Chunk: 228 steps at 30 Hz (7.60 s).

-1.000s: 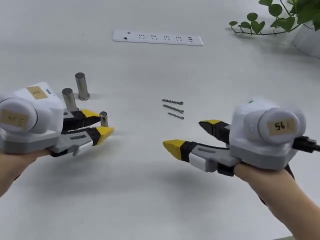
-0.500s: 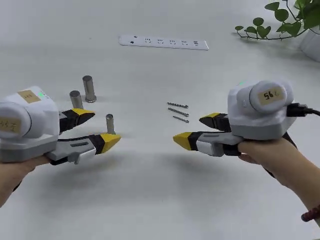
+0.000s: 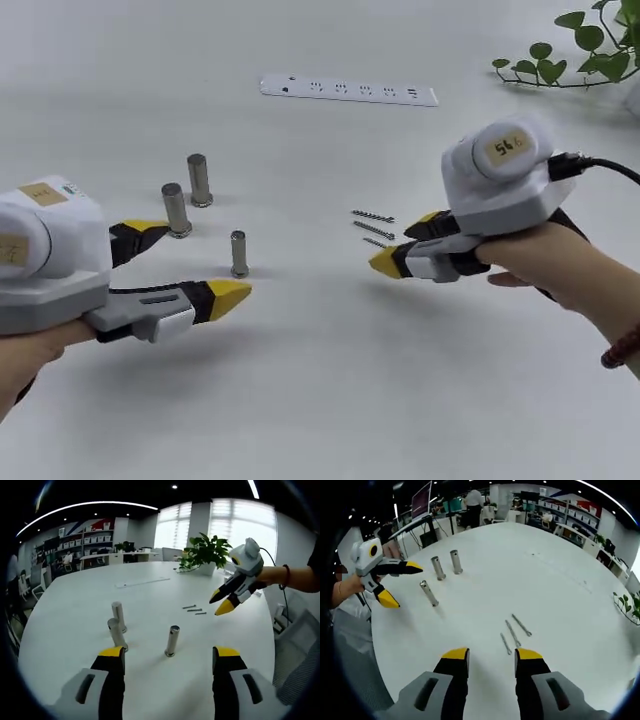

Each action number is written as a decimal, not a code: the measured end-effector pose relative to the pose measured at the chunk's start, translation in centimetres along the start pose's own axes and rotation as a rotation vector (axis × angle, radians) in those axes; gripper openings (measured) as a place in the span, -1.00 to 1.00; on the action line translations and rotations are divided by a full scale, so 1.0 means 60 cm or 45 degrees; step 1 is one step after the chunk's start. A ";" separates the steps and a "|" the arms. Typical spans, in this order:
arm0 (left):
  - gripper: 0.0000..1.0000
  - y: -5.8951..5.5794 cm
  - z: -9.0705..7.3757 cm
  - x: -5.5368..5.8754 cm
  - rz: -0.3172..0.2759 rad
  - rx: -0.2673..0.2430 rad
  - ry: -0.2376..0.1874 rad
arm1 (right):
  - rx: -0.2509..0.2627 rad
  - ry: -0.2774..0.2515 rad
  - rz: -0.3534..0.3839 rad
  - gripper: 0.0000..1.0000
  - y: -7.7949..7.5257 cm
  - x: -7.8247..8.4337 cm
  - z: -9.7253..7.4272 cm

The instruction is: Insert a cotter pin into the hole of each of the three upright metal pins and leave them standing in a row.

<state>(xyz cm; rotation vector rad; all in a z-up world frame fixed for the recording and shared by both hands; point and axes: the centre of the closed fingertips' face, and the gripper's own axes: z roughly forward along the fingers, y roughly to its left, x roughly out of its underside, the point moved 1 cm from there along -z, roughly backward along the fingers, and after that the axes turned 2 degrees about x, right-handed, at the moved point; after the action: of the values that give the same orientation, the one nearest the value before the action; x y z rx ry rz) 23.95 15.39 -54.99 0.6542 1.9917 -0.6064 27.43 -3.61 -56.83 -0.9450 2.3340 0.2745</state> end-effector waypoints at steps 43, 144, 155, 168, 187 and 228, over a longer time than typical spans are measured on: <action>0.77 0.009 -0.051 0.004 -0.079 -0.081 -0.020 | -0.073 0.240 -0.250 -0.96 -0.029 0.021 0.054; -0.87 -0.128 0.001 -0.060 -0.297 0.306 0.049 | -0.222 -0.342 -1.166 -1.00 0.203 -0.085 -0.057; -1.00 -0.129 0.000 -0.061 -0.326 0.317 0.041 | -0.236 -0.354 -1.182 -1.00 0.212 -0.087 -0.058; -1.00 -0.131 0.001 -0.059 -0.316 0.332 0.047 | -0.234 -0.361 -1.183 -1.00 0.213 -0.084 -0.058; -1.00 -0.132 0.000 -0.059 -0.314 0.337 0.016 | -0.230 -0.378 -1.201 -1.00 0.215 -0.090 -0.061; -1.00 -0.120 -0.016 -0.025 -0.004 0.331 0.014 | -0.591 -0.377 -0.308 -0.83 0.205 -0.076 -0.063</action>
<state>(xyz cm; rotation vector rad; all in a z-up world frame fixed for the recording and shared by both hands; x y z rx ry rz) 19.26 10.40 -52.11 0.8121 1.9414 -0.8749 19.85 6.37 -51.49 -1.2935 1.8949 0.8199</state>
